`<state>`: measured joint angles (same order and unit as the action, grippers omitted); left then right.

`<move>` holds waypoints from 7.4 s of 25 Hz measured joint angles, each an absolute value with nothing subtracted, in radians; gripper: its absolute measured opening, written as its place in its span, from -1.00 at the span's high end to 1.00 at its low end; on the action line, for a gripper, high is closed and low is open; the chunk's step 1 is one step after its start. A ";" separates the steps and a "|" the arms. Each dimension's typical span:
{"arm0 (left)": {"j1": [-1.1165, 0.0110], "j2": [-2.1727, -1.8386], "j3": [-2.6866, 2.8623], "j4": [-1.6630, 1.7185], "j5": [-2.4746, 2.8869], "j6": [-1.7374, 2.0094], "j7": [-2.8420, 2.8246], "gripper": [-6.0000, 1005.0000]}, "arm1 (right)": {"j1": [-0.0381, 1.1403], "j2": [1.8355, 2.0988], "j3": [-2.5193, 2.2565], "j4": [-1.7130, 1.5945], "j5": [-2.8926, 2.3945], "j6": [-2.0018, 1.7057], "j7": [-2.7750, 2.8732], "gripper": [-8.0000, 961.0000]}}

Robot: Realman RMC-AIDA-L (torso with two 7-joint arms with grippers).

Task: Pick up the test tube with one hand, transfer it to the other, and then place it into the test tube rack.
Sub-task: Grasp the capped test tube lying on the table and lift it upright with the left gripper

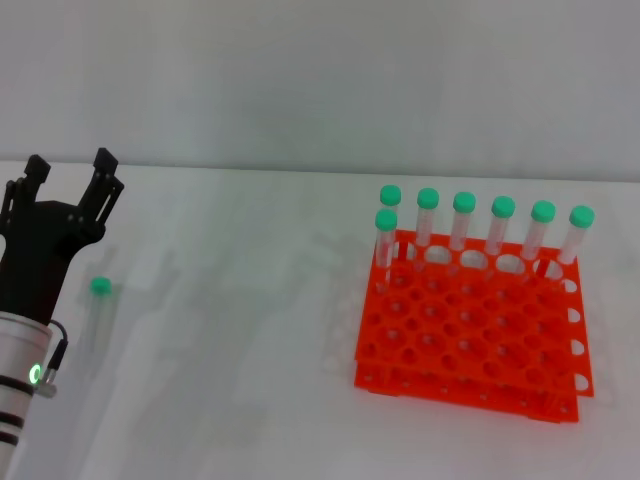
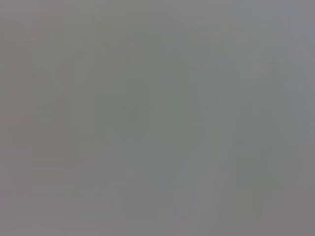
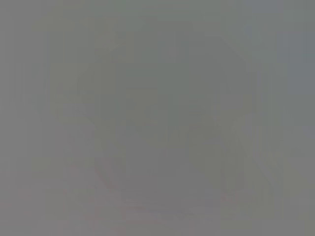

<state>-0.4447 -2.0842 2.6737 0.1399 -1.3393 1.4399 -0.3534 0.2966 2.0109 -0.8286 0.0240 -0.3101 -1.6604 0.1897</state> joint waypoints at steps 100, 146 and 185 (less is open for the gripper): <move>-1.128 -1.895 2.847 -0.593 0.696 1.410 -2.595 -0.60 | 0.327 2.010 -0.838 -0.054 -0.310 -1.546 0.098 -0.45; -1.116 -1.896 2.845 -0.484 0.700 1.259 -2.637 0.04 | 0.333 2.009 -0.839 -0.057 -0.309 -1.526 0.084 -0.45; -1.093 -1.867 2.846 -0.497 0.177 1.409 -2.278 0.56 | 0.329 2.009 -0.911 -0.067 -0.313 -1.551 0.092 -0.46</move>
